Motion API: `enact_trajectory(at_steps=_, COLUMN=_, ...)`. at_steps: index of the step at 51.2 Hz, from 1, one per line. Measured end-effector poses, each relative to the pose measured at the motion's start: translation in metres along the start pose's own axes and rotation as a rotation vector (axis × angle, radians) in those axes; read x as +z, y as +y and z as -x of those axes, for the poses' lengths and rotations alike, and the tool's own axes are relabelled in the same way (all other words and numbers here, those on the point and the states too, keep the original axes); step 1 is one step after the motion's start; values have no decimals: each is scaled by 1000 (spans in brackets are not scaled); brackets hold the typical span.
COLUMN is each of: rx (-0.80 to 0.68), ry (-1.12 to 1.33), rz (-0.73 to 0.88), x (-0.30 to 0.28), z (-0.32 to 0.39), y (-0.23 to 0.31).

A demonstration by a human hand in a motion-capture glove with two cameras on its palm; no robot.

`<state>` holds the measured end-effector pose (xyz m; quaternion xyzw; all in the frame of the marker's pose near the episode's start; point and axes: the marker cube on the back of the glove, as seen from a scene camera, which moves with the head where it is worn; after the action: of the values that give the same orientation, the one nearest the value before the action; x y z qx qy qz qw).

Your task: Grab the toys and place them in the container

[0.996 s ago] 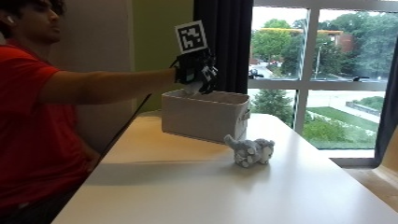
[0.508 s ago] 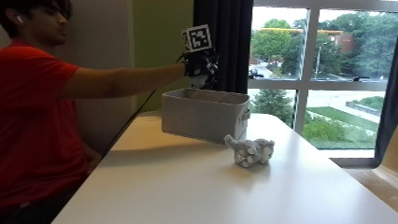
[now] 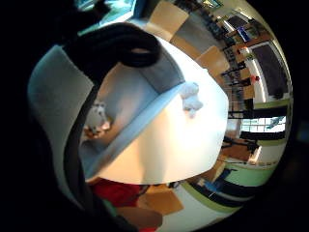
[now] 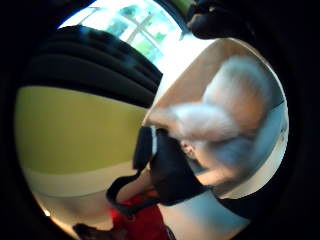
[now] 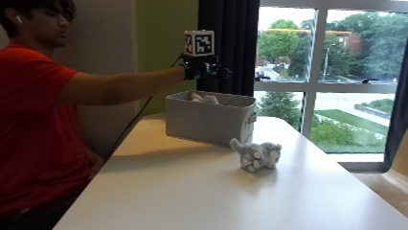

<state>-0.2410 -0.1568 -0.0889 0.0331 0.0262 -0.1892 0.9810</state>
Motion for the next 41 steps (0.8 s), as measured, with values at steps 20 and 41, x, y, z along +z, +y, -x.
enact_trajectory(at_steps=20, rx=71, ry=34, rz=-39, x=-2, z=-85, y=53)
enact_trajectory(at_steps=41, rx=241, ry=54, rz=-81, x=15, z=-192, y=83)
